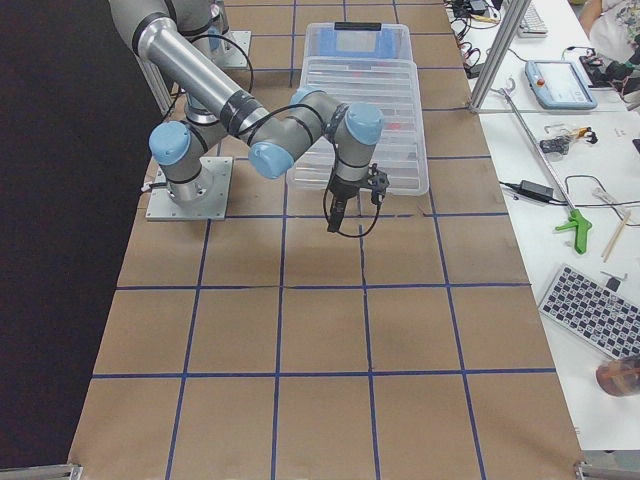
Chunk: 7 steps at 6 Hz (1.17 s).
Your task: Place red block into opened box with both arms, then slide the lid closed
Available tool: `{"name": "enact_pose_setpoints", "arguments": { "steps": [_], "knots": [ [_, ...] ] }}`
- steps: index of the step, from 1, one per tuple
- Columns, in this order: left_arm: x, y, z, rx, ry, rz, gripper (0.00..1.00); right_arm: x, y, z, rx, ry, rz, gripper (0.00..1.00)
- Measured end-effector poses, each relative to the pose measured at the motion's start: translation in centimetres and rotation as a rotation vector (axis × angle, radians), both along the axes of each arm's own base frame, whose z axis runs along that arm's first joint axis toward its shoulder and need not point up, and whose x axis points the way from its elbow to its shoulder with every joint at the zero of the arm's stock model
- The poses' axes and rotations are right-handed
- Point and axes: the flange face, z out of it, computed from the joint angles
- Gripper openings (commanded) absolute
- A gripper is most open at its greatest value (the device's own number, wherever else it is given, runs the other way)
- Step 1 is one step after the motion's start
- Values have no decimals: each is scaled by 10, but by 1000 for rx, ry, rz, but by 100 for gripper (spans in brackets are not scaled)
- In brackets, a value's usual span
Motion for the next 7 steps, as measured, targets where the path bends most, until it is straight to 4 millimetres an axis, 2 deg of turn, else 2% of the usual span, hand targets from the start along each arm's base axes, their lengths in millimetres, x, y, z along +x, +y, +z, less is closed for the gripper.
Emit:
{"name": "enact_pose_setpoints", "arguments": {
  "steps": [2,4,7],
  "knots": [
    [0,0,0,0,-1,0,98,14,-3,-2,-3,-21,16,100],
    [1,-1,-1,0,-1,0,98,31,7,-5,-15,-52,7,100],
    [0,-4,-2,1,-1,2,98,71,10,-5,-32,-75,14,100]
  ]
}}
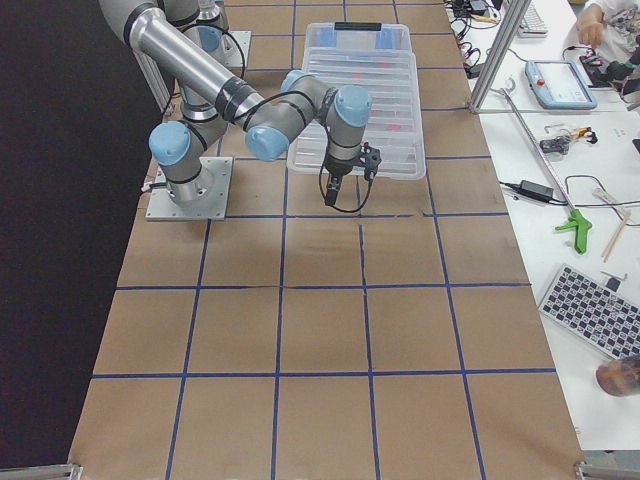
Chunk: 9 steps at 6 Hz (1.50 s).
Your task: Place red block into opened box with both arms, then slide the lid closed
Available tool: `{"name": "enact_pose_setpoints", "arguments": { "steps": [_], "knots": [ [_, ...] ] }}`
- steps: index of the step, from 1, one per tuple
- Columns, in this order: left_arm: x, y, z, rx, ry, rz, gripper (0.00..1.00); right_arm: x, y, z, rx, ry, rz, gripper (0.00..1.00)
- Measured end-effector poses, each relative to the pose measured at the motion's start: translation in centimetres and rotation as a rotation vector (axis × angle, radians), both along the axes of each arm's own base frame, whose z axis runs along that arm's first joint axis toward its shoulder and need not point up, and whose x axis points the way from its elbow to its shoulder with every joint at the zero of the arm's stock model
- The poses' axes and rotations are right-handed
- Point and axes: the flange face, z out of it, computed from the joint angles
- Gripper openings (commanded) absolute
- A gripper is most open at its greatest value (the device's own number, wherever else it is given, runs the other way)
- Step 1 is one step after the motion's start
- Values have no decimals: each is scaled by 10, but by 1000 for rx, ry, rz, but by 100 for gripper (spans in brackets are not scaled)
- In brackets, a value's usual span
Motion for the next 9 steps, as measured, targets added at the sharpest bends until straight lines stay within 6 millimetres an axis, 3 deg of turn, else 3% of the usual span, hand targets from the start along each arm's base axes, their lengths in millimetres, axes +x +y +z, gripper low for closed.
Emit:
{"name": "enact_pose_setpoints", "arguments": {
  "steps": [4,9],
  "knots": [
    [0,-7,-4,4,0,9,98,50,-8,3,-11,0,19,100],
    [-1,-9,-8,8,0,15,98,91,-15,3,-27,-45,23,100]
  ]
}}
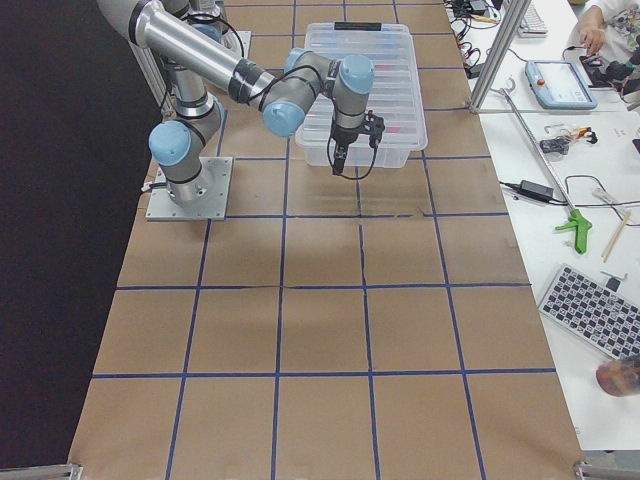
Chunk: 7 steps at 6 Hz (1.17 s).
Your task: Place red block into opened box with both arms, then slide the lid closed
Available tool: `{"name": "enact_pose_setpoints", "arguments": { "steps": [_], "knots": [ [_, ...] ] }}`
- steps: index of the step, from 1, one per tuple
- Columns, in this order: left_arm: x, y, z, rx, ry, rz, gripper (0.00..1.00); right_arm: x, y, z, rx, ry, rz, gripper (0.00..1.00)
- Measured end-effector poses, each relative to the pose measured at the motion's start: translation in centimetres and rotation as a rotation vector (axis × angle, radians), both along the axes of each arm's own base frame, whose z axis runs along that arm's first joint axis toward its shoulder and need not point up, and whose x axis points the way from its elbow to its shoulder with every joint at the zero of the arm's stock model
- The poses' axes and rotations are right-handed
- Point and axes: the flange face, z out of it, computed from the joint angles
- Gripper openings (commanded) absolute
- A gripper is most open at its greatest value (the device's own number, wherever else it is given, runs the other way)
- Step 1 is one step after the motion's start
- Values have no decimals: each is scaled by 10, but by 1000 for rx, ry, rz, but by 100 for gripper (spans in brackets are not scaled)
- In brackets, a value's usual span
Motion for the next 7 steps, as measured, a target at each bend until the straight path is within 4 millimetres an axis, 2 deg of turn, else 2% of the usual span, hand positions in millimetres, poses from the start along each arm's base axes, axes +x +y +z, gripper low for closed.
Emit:
{"name": "enact_pose_setpoints", "arguments": {
  "steps": [3,5,6,7],
  "knots": [
    [0,0,0,0,0,0,98,15,-2,-1,-11,-42,3,100],
    [-1,0,0,0,0,-1,98,33,-3,-2,-11,-45,38,100],
    [-1,1,0,0,0,-2,98,35,-5,2,-24,-39,44,100],
    [-1,2,0,0,0,-3,98,36,-10,18,-56,-27,49,100]
  ]
}}
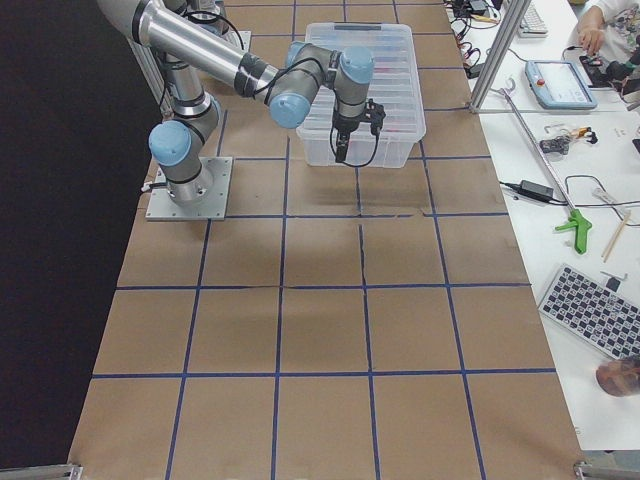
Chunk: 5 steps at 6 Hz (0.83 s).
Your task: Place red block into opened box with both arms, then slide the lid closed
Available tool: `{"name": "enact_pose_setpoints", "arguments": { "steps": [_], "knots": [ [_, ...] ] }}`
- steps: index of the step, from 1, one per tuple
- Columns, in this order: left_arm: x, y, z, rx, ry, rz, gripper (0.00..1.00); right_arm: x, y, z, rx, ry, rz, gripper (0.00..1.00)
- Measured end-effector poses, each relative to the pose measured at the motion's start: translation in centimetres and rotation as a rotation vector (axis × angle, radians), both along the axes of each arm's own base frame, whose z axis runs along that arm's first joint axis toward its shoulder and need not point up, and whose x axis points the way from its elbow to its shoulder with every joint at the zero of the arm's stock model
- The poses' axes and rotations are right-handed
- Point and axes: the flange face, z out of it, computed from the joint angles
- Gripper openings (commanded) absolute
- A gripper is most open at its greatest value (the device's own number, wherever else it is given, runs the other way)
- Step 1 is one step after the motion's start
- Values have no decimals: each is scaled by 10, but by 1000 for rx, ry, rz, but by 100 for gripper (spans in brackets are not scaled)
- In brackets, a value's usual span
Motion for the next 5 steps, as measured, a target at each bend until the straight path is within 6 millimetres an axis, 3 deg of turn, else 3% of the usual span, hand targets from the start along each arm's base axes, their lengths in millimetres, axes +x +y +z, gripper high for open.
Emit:
{"name": "enact_pose_setpoints", "arguments": {
  "steps": [1,2,4,5],
  "knots": [
    [0,0,0,0,0,-2,98,8,-7,29,-43,17,12,100],
    [0,0,-1,2,0,-3,98,28,-14,63,-58,28,7,100],
    [-1,0,-1,2,0,-4,98,94,-14,128,-28,25,-46,100],
    [-1,0,-1,2,0,-4,98,129,-8,149,-25,34,-61,100]
  ]
}}
